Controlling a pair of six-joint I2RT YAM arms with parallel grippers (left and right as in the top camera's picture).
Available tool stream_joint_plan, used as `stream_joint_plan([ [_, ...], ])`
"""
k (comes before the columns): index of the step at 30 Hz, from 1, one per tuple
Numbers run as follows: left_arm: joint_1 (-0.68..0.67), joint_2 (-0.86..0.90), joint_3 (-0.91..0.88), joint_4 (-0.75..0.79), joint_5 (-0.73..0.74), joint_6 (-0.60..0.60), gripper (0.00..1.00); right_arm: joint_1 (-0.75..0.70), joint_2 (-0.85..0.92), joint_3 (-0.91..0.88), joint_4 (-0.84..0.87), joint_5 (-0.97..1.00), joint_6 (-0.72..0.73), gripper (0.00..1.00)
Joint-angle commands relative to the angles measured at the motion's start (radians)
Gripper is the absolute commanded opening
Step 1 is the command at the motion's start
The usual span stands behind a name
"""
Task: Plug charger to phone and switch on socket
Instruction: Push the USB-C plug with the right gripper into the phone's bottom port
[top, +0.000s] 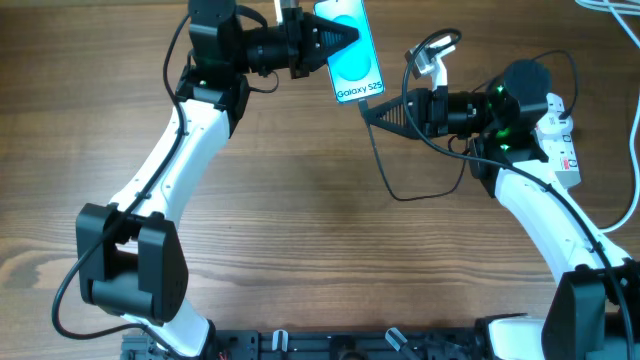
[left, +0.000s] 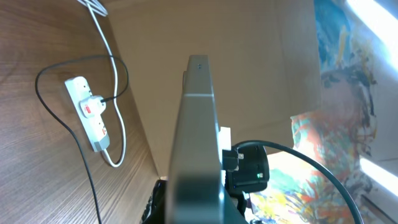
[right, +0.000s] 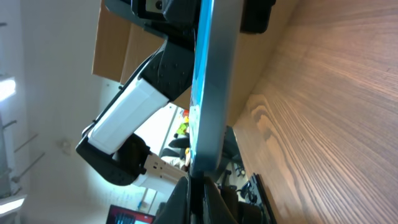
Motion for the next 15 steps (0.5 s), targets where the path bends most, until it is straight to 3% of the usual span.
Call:
stream_joint_plan([
  [1, -0.089, -0.037, 0.01, -0.074, 0.016, 0.015, 0.04, -0.01, -0.01, 0.008, 0.004, 0.206, 0.003, 0.04],
  [6, -0.12, -0.037, 0.01, -0.193, -0.05, 0.042, 0.04, -0.011, -0.01, 0.008, 0.004, 0.241, -0.005, 0.04],
  [15, -0.107, -0.037, 0.01, -0.184, 0.076, 0.06, 0.04, -0.01, -0.01, 0.008, 0.005, 0.315, -0.008, 0.04],
])
